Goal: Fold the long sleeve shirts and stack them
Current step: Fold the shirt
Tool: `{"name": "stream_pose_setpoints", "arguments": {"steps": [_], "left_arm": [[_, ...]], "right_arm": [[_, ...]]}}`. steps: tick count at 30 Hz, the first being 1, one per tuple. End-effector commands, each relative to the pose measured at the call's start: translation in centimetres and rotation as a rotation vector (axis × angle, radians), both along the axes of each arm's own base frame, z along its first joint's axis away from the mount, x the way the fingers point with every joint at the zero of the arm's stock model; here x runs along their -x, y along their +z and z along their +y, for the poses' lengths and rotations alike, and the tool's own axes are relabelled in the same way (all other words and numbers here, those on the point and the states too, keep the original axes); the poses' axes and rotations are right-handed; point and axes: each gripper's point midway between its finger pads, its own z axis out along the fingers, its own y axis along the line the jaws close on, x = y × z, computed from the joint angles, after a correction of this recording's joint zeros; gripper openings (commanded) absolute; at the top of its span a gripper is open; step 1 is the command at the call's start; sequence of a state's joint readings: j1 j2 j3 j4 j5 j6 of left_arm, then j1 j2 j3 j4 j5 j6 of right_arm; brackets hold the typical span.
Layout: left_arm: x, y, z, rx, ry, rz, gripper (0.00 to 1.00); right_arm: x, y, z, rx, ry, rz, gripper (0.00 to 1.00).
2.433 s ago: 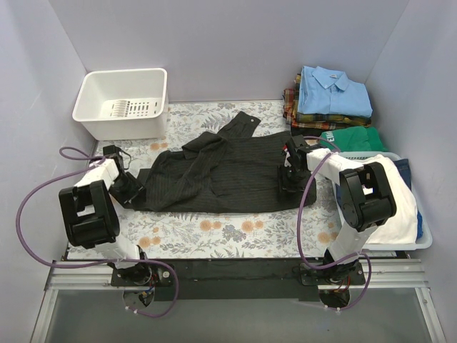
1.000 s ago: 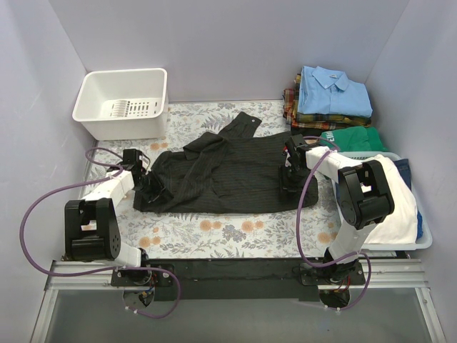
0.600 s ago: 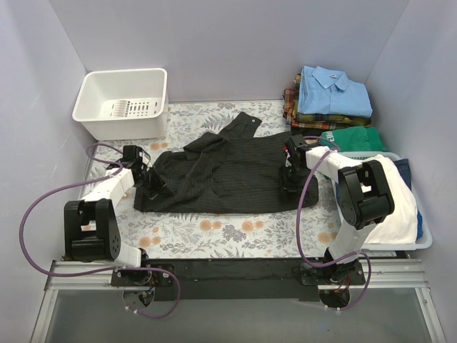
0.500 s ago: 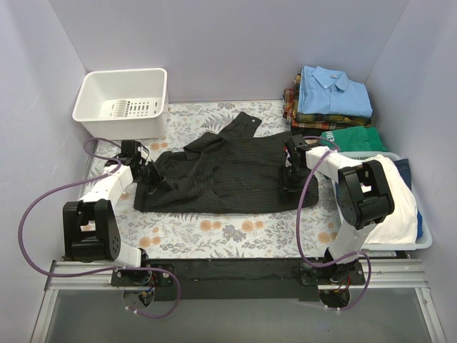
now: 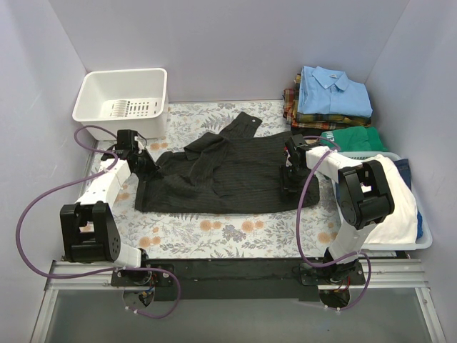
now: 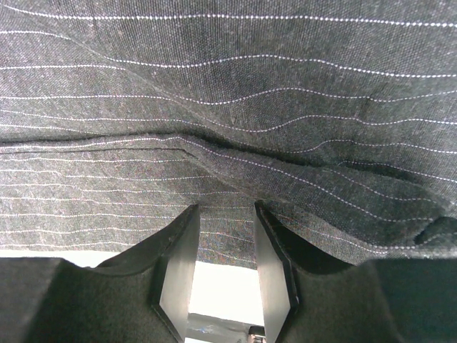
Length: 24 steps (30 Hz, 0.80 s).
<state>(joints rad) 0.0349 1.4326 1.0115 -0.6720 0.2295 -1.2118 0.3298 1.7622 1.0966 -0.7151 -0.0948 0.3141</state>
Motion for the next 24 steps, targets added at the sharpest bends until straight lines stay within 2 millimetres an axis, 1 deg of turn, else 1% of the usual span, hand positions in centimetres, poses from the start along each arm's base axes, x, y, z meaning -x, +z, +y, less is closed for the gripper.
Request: {"name": "stream_pose_setpoints", "arguments": {"steps": [1,2,3,6,9,10,13,14,15,16,18,19,20,21,22,23,24], "left_arm": [[-1.4,1.0,3.3,-0.169,0.097,-0.038,0.0],[-1.3,0.8,3.6,-0.19,0.103,-0.032,0.0],[-1.3,0.3,4.4,-0.226,0.127,-0.017,0.0],[-1.4,-0.3,5.1,-0.255,0.154,-0.012,0.0],[-2.2,-1.2,5.0,-0.24,0.154,-0.01,0.0],[-2.3,-1.8,4.8,-0.233,0.146,0.006,0.0],[-3.0,-1.6,4.1,-0.206,0.11,0.001,0.0],[-3.3,-1.2,4.1,-0.207,0.104,-0.011,0.05],[-3.9,-0.2,4.1,-0.208,0.101,-0.039,0.2],[-4.2,0.6,4.2,-0.214,0.096,-0.064,0.4],[-5.5,3.1,3.5,-0.183,0.067,-0.156,0.46],[-5.8,3.8,2.6,-0.144,0.031,-0.185,0.51],[-6.6,4.8,2.1,-0.122,0.012,-0.24,0.52],[-7.0,5.2,1.5,-0.097,-0.01,-0.264,0.52],[-7.2,5.6,0.4,-0.053,-0.045,-0.284,0.53],[-7.9,6.0,-0.1,-0.028,-0.066,-0.316,0.55],[-8.3,5.5,-1.0,-0.007,-0.087,-0.306,0.55]], "right_arm": [[-0.7,0.8,-0.9,0.052,-0.007,-0.031,0.45],[-0.6,0.7,-0.8,0.052,-0.011,-0.029,0.45],[-0.7,0.8,-0.9,0.053,-0.013,-0.029,0.45],[-0.7,0.7,-1.0,0.063,-0.022,-0.03,0.45],[-0.7,0.7,-1.0,0.065,-0.023,-0.025,0.45],[-0.6,0.7,-1.0,0.066,-0.025,-0.022,0.45],[-0.5,0.9,-1.1,0.066,-0.02,-0.028,0.45],[-0.5,1.0,-1.1,0.066,-0.019,-0.028,0.45],[-0.6,1.1,-1.2,0.069,-0.021,-0.032,0.45],[-0.6,1.3,-1.2,0.069,-0.022,-0.037,0.45],[-0.8,1.6,-1.2,0.068,-0.021,-0.048,0.45],[-0.7,1.6,-1.2,0.069,-0.021,-0.045,0.45],[-0.8,1.6,-1.2,0.068,-0.021,-0.046,0.45],[-0.8,1.6,-1.2,0.068,-0.021,-0.046,0.45],[-0.9,1.7,-1.1,0.066,-0.021,-0.049,0.45],[-1.1,1.7,-1.1,0.067,-0.02,-0.053,0.45],[-1.2,1.8,-1.1,0.069,-0.019,-0.057,0.45]]}}
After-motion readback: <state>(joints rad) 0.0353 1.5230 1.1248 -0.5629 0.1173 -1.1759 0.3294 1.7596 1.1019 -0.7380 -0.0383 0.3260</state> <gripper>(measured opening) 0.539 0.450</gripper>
